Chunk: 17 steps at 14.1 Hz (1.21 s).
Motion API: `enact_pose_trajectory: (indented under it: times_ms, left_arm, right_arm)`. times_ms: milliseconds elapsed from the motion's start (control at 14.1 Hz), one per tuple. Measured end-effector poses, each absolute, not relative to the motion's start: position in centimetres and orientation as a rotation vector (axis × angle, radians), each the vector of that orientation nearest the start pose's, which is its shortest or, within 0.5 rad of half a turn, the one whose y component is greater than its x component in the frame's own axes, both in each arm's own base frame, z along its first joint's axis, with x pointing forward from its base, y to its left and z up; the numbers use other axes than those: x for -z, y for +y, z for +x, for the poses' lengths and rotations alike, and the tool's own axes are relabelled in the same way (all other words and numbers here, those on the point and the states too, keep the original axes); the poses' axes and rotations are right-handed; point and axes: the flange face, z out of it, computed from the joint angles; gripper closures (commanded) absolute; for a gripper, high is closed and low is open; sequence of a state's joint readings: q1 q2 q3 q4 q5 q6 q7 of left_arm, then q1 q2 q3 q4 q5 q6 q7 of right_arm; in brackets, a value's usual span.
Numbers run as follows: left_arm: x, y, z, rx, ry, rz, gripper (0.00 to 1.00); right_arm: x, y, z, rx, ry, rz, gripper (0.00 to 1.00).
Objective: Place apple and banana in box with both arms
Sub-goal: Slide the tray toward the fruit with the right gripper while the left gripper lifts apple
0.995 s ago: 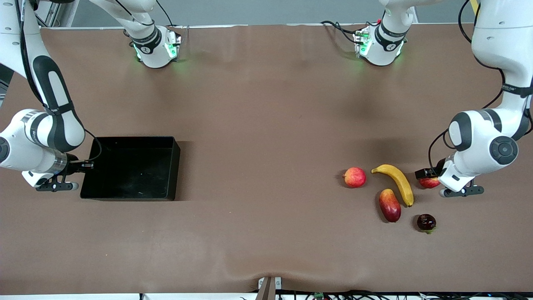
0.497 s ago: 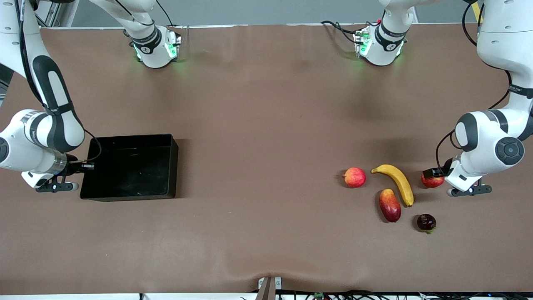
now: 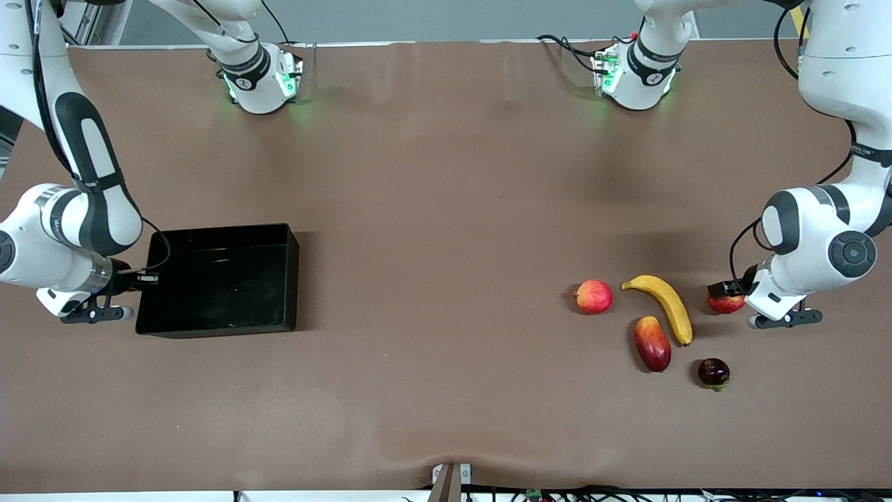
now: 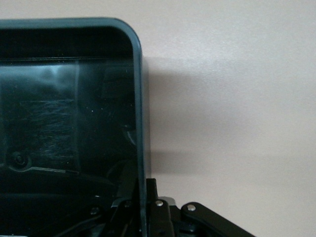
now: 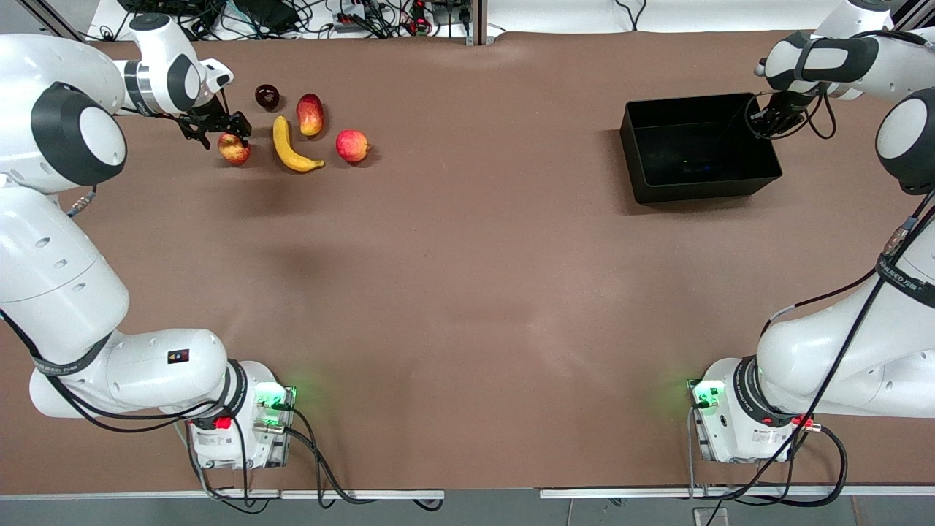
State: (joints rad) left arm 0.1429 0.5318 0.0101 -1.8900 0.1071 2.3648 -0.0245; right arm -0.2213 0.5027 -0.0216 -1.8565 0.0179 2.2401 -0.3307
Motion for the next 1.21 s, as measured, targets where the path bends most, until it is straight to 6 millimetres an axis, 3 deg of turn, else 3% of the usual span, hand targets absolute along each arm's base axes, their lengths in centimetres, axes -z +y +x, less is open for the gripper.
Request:
enact_pose_trajectory:
  times_ms: [71,142,213,355,569,711,924,1208]
  left_arm:
    - [-21.7,9.7,62.2,-0.082,-0.149,-3.063,0.12]
    - [-21.6,9.6,62.3,-0.071,-0.146,-3.064,0.25]
    - [-21.5,9.5,62.4,-0.061,-0.145,-3.065,0.44]
    - [-21.6,9.3,62.6,-0.048,-0.142,-3.066,0.97]
    - [-22.1,9.0,63.1,-0.025,-0.133,-3.067,1.0]
    - [-23.4,8.3,64.0,0.021,-0.118,-3.071,1.0]
    - [-27.8,5.5,64.9,0.062,-0.086,-3.088,1.0]
    - [-34.3,2.2,64.1,0.018,-0.119,-3.093,1.0]
  right_arm:
    - [-24.5,-14.5,61.3,-0.186,-0.133,-3.095,1.0]
    - [-25.4,-13.9,61.7,-0.193,-0.151,-3.092,1.0]
    - [-26.7,-13.0,62.1,-0.199,-0.175,-3.09,1.0]
    - [-30.0,-10.3,62.8,-0.191,-0.228,-3.089,1.0]
    - [-34.2,-4.4,63.3,-0.154,-0.295,-3.096,1.0]
    - [-36.4,1.1,63.2,-0.161,-0.348,-3.082,1.0]
    - [-38.5,10.7,62.7,-0.172,-0.291,-3.05,1.0]
    - [-39.2,23.0,59.9,-0.199,-0.148,-2.987,1.0]
